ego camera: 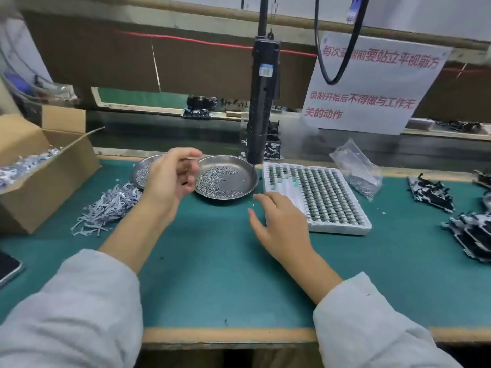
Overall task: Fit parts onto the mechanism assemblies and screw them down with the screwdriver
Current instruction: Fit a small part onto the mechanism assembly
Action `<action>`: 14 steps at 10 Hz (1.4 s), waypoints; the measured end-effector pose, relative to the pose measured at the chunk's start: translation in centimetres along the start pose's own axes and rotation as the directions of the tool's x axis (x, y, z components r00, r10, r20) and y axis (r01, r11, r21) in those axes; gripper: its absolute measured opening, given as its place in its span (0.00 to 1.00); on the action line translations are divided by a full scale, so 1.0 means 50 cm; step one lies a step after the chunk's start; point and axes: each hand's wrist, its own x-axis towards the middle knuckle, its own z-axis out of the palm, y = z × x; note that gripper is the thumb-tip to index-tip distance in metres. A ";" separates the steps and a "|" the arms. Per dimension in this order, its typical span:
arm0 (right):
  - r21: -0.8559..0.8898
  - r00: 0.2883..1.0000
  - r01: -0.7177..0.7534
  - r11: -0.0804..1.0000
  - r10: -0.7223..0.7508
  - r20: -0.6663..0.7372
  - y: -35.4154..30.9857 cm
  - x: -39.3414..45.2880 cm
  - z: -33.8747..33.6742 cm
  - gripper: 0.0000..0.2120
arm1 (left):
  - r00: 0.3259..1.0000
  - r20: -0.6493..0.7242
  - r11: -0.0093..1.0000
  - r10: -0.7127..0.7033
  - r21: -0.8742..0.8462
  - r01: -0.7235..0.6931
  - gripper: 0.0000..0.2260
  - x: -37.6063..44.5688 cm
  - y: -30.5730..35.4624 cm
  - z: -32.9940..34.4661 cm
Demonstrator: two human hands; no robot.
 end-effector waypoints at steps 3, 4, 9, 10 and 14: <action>-0.241 0.997 0.075 0.968 -0.082 -0.017 0.041 0.046 0.116 0.16 | 0.974 0.213 0.287 0.082 0.930 -0.228 0.03 0.264 -0.126 0.136; -0.246 0.997 0.071 0.967 -0.077 -0.014 0.044 0.047 0.126 0.13 | 0.964 0.259 0.188 0.054 0.946 -0.264 0.06 0.325 -0.146 0.151; -0.199 0.999 0.038 0.979 -0.035 0.020 0.045 0.049 0.125 0.09 | 0.934 0.310 0.303 0.177 0.886 -0.352 0.04 0.359 -0.176 0.162; -0.164 0.999 0.044 0.985 -0.045 -0.002 0.045 0.050 0.122 0.08 | 0.913 0.260 0.176 0.314 0.929 -0.325 0.02 0.323 -0.115 0.130; 0.352 0.926 0.233 0.906 -0.097 -0.365 0.024 0.023 0.074 0.12 | 0.790 0.351 -0.028 0.503 0.920 -0.391 0.13 -0.047 -0.044 -0.090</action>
